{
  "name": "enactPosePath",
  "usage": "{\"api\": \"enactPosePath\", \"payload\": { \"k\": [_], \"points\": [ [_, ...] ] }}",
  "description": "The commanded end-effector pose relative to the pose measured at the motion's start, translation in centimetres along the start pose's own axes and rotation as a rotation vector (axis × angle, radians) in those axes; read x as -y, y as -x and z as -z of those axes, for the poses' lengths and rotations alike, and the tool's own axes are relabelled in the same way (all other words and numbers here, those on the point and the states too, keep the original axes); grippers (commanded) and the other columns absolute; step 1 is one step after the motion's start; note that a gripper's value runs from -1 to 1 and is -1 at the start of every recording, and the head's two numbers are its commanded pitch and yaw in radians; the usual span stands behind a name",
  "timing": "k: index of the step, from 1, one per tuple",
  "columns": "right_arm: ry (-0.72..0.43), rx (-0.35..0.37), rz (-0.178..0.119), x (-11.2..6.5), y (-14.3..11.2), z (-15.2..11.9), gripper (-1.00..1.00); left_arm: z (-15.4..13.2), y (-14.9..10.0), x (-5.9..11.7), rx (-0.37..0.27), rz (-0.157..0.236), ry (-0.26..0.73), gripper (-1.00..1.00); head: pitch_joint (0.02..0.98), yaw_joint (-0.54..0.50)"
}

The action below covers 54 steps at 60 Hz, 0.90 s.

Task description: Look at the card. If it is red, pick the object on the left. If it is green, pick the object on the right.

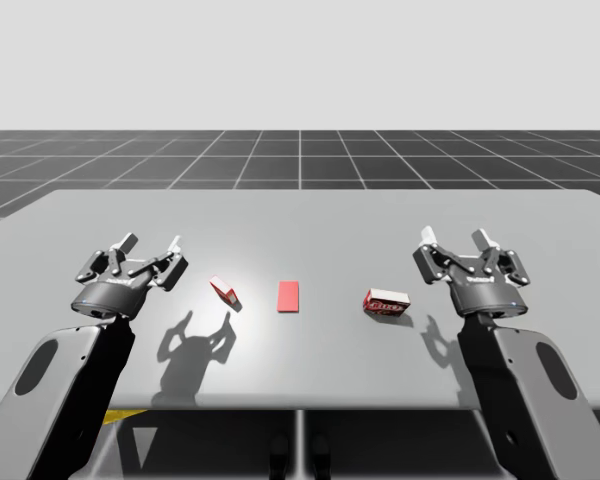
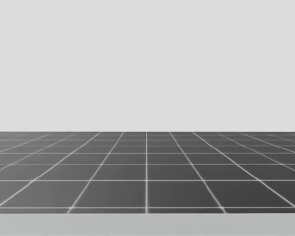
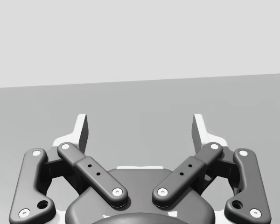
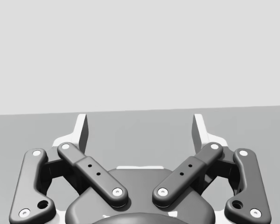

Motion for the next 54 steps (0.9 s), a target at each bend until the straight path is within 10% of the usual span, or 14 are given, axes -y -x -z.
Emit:
{"api": "enactPosePath", "payload": {
  "k": [1, 16, 54],
  "points": [
    [0.023, 0.003, -0.007, -0.03, 0.27, -0.11, -1.00, 0.02, 0.04, 0.04, 0.000, 0.006, 0.004, -1.00, 0.090, 0.00],
    [-0.009, -0.035, -0.003, -0.05, 0.31, 0.18, -1.00, 0.06, 0.08, 0.07, 0.000, 0.007, 0.005, -1.00, 0.184, 0.00],
    [0.010, -0.029, -0.010, -0.18, 0.20, 0.28, -1.00, 0.32, 0.15, -0.03, 0.004, 0.019, 0.014, -1.00, 0.766, 0.04]
  ]
}}
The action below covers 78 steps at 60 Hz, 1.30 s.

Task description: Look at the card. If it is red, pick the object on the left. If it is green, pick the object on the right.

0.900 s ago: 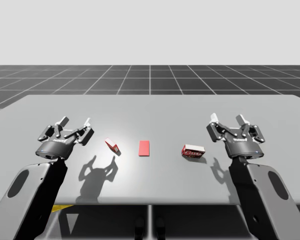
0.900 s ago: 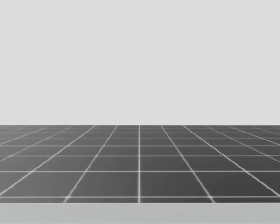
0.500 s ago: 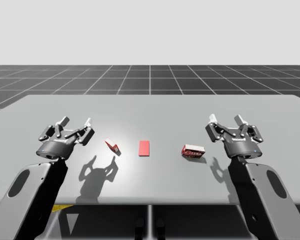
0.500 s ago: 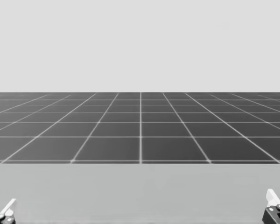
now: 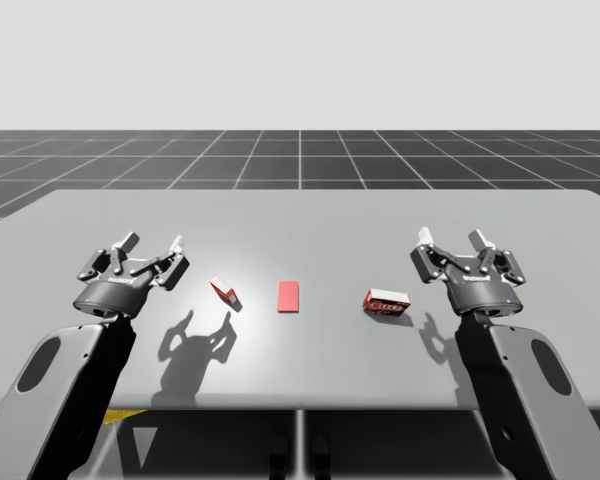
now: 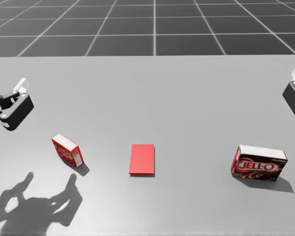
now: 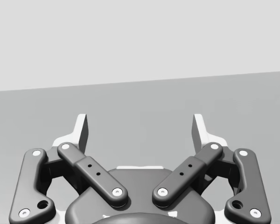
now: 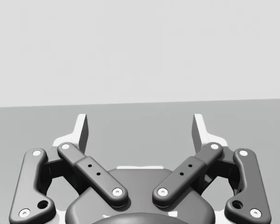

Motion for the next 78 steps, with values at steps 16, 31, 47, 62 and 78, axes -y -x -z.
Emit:
{"api": "enactPosePath", "payload": {
  "k": [16, 31, 47, 62, 78],
  "points": [
    [0.005, -0.002, -0.011, -0.1, -0.1, -0.1, -1.00, 0.1, -0.1, 0.1, 0.004, 0.010, 0.008, -1.00, 0.853, 0.05],
    [0.006, -0.001, -0.013, -0.1, -0.2, -0.2, -1.00, 0.0, 0.0, 0.2, 0.003, 0.013, 0.009, -1.00, 0.844, 0.06],
    [-0.003, -0.005, -0.021, -0.4, 0.0, -0.2, -1.00, 0.0, 0.0, 0.3, -0.002, 0.016, 0.014, -1.00, 0.844, 0.20],
    [-0.005, -0.006, -0.023, -0.5, 0.1, -0.2, -1.00, 0.0, 0.2, 0.4, -0.010, 0.019, 0.024, -1.00, 0.841, 0.30],
    [-0.010, -0.007, -0.024, -0.4, 0.2, -0.2, -1.00, -0.4, 0.0, 1.8, -0.045, -0.019, 0.103, -1.00, 0.836, 0.31]
  ]
}}
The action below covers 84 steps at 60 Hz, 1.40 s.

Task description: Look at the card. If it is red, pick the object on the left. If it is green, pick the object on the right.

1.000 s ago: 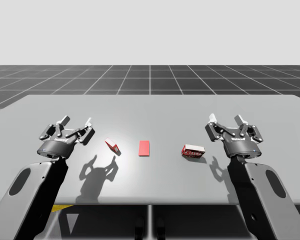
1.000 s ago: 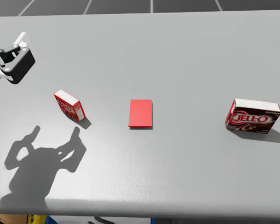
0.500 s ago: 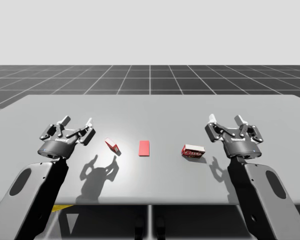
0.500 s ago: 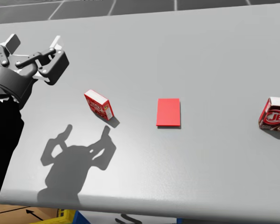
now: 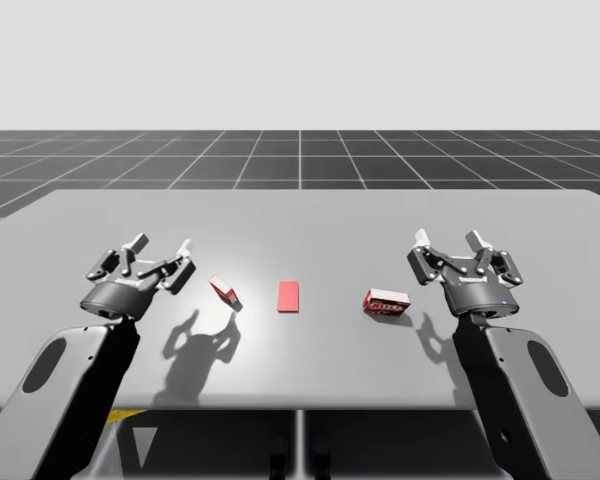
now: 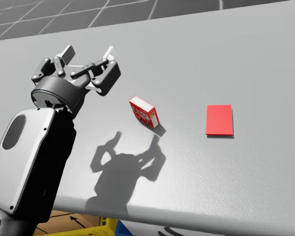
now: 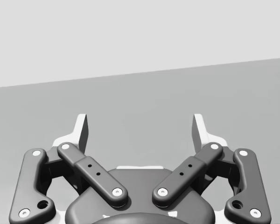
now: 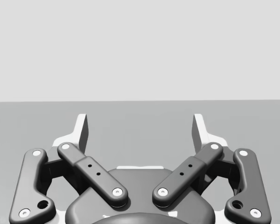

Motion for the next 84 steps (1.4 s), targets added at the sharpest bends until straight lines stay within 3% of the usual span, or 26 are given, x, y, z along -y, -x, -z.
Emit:
{"api": "enactPosePath", "payload": {
  "k": [1, 12, 20, 31, 33, 37, 47, 57, 84],
  "points": [
    [-0.003, -0.001, -0.001, 0.0, 0.1, 0.0, -1.00, -0.4, -0.3, 1.2, -0.023, -0.036, 0.063, -1.00, 0.834, 0.31],
    [-0.003, -0.013, -0.003, 0.0, 0.4, 0.1, -1.00, -1.9, -1.4, 1.9, -0.058, -0.130, 0.171, -1.00, 0.841, 0.33],
    [-0.001, -0.018, -0.005, -0.1, 0.6, 0.1, -1.00, -3.6, 0.0, 2.1, -0.100, -0.069, 0.230, -1.00, 0.841, 0.33],
    [0.002, -0.018, -0.005, -0.1, 0.6, 0.1, -1.00, -5.6, 2.0, 1.5, -0.164, -0.058, 0.319, -1.00, 0.840, 0.33],
    [0.002, -0.017, -0.007, -0.1, 0.7, 0.1, -1.00, -6.1, 2.8, 1.0, -0.177, -0.035, 0.339, -1.00, 0.840, 0.33],
    [0.000, -0.018, -0.010, -0.2, 0.7, 0.1, -1.00, -6.5, 3.6, 0.8, -0.202, -0.054, 0.373, -1.00, 0.839, 0.33],
    [0.000, -0.019, -0.012, -0.2, 0.8, 0.2, -1.00, -7.2, 6.1, 1.0, -0.271, -0.032, 0.417, -1.00, 0.838, 0.33],
    [0.001, -0.017, -0.013, -0.1, 0.9, 0.2, -1.00, -6.7, 7.5, 2.0, -0.314, -0.031, 0.437, -1.00, 0.835, 0.32],
    [-0.004, -0.019, -0.023, -0.1, 1.0, 0.3, -1.00, -2.6, 7.9, 3.4, -0.332, 0.005, 0.368, -1.00, 0.838, 0.30]
  ]
}}
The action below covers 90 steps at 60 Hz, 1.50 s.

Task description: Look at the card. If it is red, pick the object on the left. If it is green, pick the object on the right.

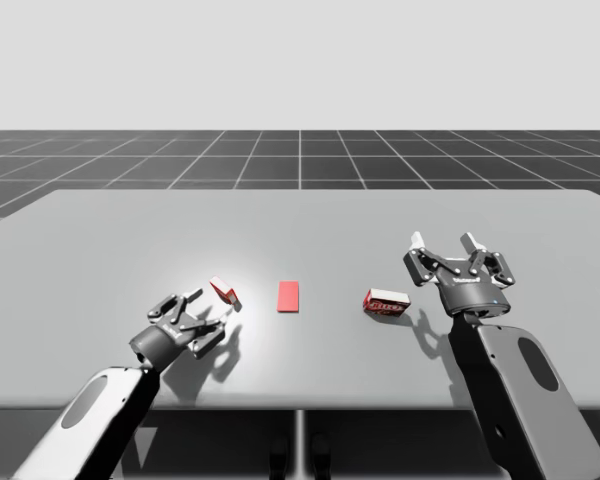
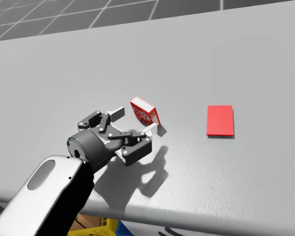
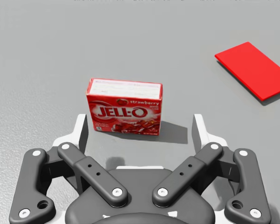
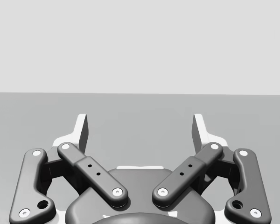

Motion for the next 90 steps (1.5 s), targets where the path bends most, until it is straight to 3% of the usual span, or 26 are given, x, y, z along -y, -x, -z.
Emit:
{"api": "enactPosePath", "payload": {
  "k": [1, 32, 35, 43, 44, 45, 46, 47, 49, 57, 77, 85, 90],
  "points": [
    [0.000, 0.000, -0.004, 0.0, 0.1, 0.0, -1.00, 1.5, -0.3, -0.4, -0.010, 0.006, -0.036, -1.00, 0.838, 0.30],
    [0.006, 0.001, -0.006, 0.1, 0.1, 0.0, -1.00, 5.4, -1.0, -0.9, -0.050, -0.050, -0.046, -1.00, 0.842, 0.28],
    [0.006, 0.001, -0.006, 0.1, 0.0, 0.0, -1.00, 5.6, -0.8, -0.9, -0.061, -0.066, -0.035, -1.00, 0.841, 0.28],
    [0.009, 0.002, -0.006, 0.2, 0.0, 0.0, -1.00, 5.7, -0.1, -0.8, -0.105, -0.062, -0.020, -0.96, 0.837, 0.28],
    [0.009, 0.002, -0.006, 0.2, 0.0, 0.0, -1.00, 5.7, -0.1, -0.8, -0.106, -0.060, -0.022, -0.85, 0.836, 0.28],
    [0.009, 0.003, -0.006, 0.2, 0.0, 0.0, -1.00, 5.6, -0.1, -0.7, -0.107, -0.059, -0.021, -0.22, 0.835, 0.28],
    [0.009, 0.003, -0.006, 0.2, 0.0, 0.0, -1.00, 5.6, -0.1, -0.7, -0.107, -0.059, -0.018, 0.03, 0.834, 0.28],
    [0.009, 0.003, -0.006, 0.2, 0.0, 0.0, -1.00, 5.6, -0.1, -0.6, -0.108, -0.057, -0.014, 0.73, 0.831, 0.28],
    [0.009, 0.003, -0.007, 0.2, 0.0, 0.0, -1.00, 5.6, 0.0, -0.5, -0.112, -0.054, -0.008, 0.93, 0.825, 0.28],
    [0.012, 0.004, -0.007, 0.2, 0.0, 0.0, -1.00, 5.6, 0.1, -0.4, -0.114, -0.047, 0.004, 1.00, 0.788, 0.28],
    [0.016, 0.004, -0.009, 0.4, 0.1, 0.0, -1.00, 5.5, 0.3, -0.1, -0.117, -0.027, 0.021, 1.00, 0.501, 0.30],
    [0.016, 0.003, -0.009, 0.4, 0.1, 0.0, -1.00, 5.4, 0.2, 0.0, -0.113, -0.025, 0.027, 1.00, 0.455, 0.31],
    [0.016, 0.003, -0.009, 0.5, 0.2, 0.0, -1.00, 5.2, -0.6, -0.1, -0.091, -0.046, 0.043, 1.00, 0.444, 0.31]
  ]
}}
